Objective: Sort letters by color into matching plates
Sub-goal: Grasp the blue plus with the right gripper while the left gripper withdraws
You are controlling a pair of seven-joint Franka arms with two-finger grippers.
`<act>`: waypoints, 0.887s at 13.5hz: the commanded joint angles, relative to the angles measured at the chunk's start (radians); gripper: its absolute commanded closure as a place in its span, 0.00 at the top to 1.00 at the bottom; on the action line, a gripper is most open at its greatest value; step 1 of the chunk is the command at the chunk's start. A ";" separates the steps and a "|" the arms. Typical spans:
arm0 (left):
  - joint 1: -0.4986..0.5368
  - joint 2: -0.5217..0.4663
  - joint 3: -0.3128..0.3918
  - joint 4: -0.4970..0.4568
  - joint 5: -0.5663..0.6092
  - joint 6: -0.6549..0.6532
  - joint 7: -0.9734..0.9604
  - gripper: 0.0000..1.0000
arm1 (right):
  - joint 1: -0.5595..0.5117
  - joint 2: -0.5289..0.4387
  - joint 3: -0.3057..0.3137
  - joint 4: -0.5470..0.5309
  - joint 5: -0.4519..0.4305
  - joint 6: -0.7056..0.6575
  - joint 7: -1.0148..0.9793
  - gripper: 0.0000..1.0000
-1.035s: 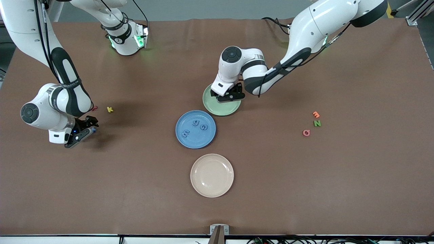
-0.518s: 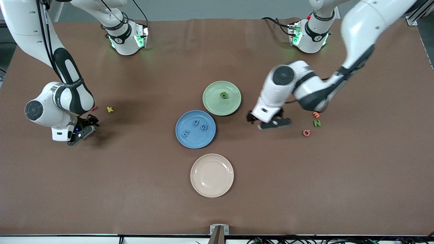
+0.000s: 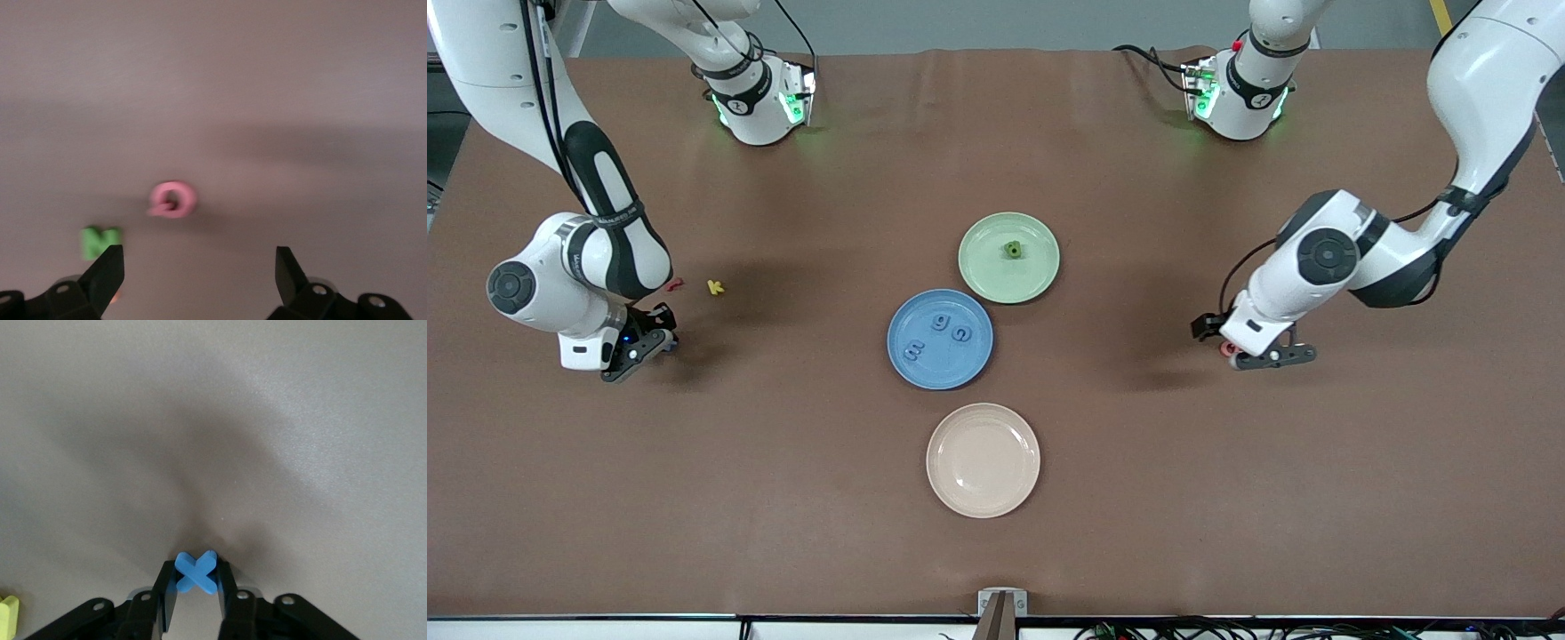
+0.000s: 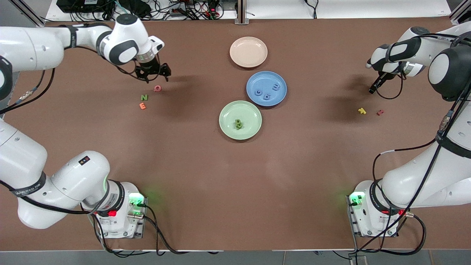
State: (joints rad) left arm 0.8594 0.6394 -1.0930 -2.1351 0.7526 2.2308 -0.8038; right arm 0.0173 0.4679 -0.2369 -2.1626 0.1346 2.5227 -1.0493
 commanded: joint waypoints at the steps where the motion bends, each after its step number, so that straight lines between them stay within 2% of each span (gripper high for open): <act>1: 0.119 -0.084 -0.022 -0.080 0.004 -0.008 0.095 0.96 | -0.011 0.023 0.008 -0.008 -0.007 0.036 -0.009 0.16; 2: 0.159 -0.075 -0.022 -0.094 0.004 0.003 0.136 0.92 | -0.010 0.023 0.008 -0.008 -0.007 0.036 -0.003 0.14; 5: 0.187 -0.067 -0.010 -0.143 0.007 0.079 0.160 0.83 | -0.005 0.011 0.008 -0.002 -0.007 0.021 0.026 0.13; 7: 0.204 -0.053 0.005 -0.167 0.071 0.119 0.160 0.80 | 0.013 -0.012 0.013 0.001 -0.007 0.011 0.134 0.12; 8: 0.210 -0.038 0.034 -0.169 0.106 0.137 0.158 0.80 | 0.035 -0.020 0.011 0.009 -0.007 -0.016 0.196 0.12; 12: 0.204 0.002 0.053 -0.166 0.125 0.178 0.115 0.72 | 0.131 -0.043 0.016 0.124 0.002 -0.267 0.551 0.12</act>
State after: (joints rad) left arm 1.0567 0.6243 -1.0350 -2.2925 0.8535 2.3874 -0.6500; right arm 0.1008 0.4494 -0.2209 -2.0888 0.1358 2.3537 -0.6486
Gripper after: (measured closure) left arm 0.256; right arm 0.727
